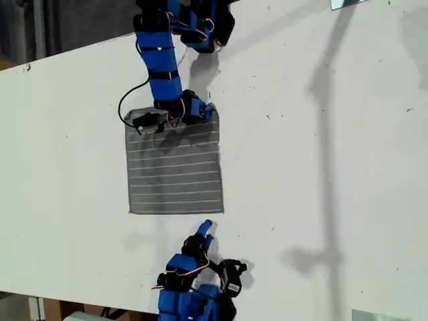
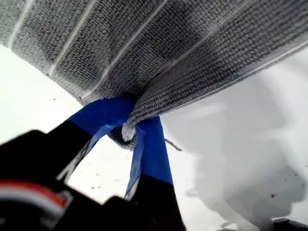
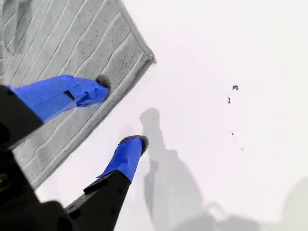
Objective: Grasp corners of a square towel and fold twice.
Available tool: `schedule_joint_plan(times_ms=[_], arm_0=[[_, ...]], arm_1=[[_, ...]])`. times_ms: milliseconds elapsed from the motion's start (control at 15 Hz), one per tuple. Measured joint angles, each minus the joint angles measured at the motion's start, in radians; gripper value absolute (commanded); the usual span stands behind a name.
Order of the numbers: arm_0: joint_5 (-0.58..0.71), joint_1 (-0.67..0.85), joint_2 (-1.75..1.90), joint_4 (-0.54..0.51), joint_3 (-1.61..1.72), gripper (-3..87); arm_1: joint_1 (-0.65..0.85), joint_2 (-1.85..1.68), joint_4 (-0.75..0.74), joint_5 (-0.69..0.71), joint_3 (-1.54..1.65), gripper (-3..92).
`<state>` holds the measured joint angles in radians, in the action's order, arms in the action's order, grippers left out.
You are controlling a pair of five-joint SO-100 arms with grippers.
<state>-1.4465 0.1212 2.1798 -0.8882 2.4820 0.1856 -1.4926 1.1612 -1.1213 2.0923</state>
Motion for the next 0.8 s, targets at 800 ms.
schedule_joint_plan(times_ms=[800], arm_0=[[-0.100,-0.060,-0.799,-0.058,-0.592,18.9]], arm_1=[[-0.152,-0.069,0.026,-0.084,0.015,-0.1]])
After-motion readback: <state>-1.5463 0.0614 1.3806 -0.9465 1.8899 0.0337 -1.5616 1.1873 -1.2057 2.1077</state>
